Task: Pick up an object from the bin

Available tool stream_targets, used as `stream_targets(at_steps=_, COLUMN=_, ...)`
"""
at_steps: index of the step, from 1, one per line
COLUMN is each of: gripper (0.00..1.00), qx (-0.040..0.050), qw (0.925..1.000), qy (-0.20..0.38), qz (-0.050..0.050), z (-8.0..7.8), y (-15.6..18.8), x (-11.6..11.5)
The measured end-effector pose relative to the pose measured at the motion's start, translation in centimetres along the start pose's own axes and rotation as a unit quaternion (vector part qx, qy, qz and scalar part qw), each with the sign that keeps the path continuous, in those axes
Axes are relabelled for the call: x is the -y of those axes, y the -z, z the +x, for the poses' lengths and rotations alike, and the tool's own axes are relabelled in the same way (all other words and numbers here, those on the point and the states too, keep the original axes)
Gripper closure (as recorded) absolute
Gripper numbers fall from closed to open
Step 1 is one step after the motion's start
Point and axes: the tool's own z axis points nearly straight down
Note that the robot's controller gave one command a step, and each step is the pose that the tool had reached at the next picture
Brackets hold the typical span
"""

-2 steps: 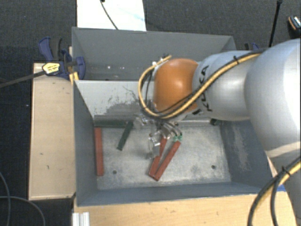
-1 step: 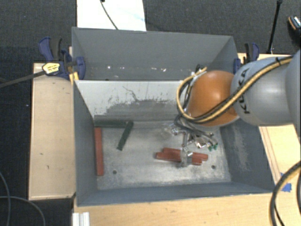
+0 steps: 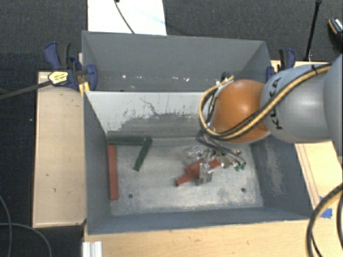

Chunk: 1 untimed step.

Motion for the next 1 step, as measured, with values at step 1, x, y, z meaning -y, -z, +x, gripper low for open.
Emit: stream_targets(at_steps=1, gripper=1.0, qx=0.0041, qw=0.9996, qy=0.027, qz=0.002, z=2.35, y=19.25, x=-3.34)
